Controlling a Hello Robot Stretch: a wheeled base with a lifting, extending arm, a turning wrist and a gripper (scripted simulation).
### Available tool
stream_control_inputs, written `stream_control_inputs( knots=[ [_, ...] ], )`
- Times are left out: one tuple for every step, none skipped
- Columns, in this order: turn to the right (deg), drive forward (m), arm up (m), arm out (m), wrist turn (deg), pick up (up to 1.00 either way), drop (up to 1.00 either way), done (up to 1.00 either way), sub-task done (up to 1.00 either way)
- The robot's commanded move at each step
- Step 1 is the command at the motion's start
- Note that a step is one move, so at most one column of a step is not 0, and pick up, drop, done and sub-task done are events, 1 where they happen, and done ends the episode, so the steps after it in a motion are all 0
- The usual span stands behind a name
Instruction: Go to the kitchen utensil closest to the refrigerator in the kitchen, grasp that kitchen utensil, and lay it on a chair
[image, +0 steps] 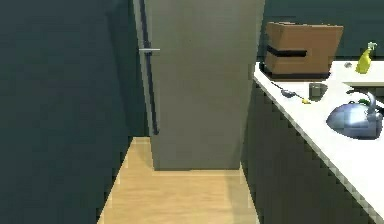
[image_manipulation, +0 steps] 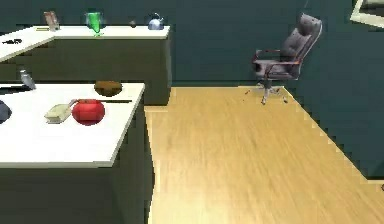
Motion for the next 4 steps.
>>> stream_control_inputs(
  knots=[
    [0.0,0.55,0.0,0.0,0.0,0.0,0.0,0.0,0.0],
    [-45.0,0.0,0.0,0.0,0.0,0.0,0.0,0.0,0.0],
    [-45.0,0.0,0.0,0.0,0.0,0.0,0.0,0.0,0.0],
    [-45.0,0.0,0.0,0.0,0.0,0.0,0.0,0.0,0.0]
  ],
)
